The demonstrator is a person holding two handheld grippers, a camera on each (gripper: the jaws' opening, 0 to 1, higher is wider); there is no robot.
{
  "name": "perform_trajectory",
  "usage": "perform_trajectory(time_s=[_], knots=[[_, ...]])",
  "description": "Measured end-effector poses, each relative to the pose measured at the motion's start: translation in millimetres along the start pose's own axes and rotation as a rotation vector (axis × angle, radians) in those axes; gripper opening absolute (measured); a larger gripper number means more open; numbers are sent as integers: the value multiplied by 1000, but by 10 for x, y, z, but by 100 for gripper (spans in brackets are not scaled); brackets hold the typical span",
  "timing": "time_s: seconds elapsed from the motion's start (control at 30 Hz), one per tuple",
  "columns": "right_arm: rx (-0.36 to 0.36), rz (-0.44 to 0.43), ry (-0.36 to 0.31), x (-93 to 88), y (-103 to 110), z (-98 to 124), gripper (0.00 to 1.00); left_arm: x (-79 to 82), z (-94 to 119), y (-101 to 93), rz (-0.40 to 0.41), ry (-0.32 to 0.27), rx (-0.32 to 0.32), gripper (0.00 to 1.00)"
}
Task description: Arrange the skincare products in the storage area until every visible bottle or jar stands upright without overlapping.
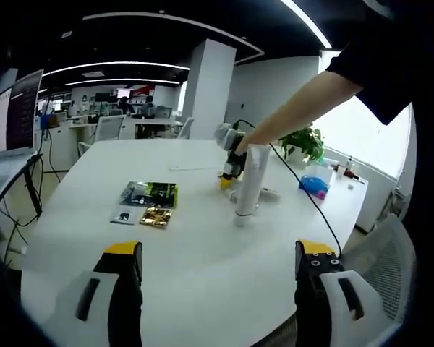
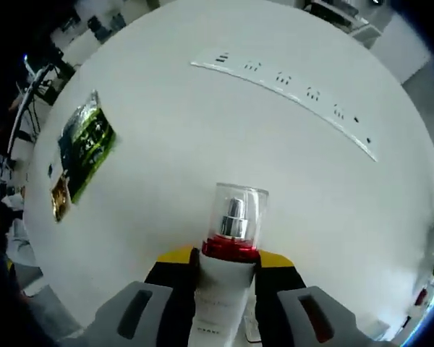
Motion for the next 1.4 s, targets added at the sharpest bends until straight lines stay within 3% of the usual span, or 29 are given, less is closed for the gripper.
perform_trajectory(time_s=[0.1, 0.33, 0.57, 0.9, 1.17, 1.23, 1.4], knots=[[11, -35, -19, -43, -8, 22, 22, 3, 3, 1, 0, -2, 1, 79], [32, 9, -34, -152, 11, 65, 21, 6, -6, -17, -8, 5, -3, 79], [57, -23, -120, -199, -80, 209, 20, -1, -14, -41, -20, 12, -20, 78], [119, -121, -313, -340, -217, 811, 20, 13, -11, -53, -22, 2, -36, 78], [107, -105, -432, -611, -176, 1388, 19, 12, -23, -131, -63, 14, -74, 78], [112, -112, -448, -575, -205, 1468, 19, 16, -20, -144, -67, 11, -82, 78], [103, -108, -478, -695, -176, 1543, 19, 19, -2, -130, -69, 0, -81, 78]])
Point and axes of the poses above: the point that each gripper's makers call its tool centre point, and the gripper's own axes: z roughly backward along the fingers, y roughly to its left, x roughly out of its top, the point moved 6 cm from there along z, roughly backward along the fingers, and after that the axes turned 3 degrees about -x, right-handed, at the moved point
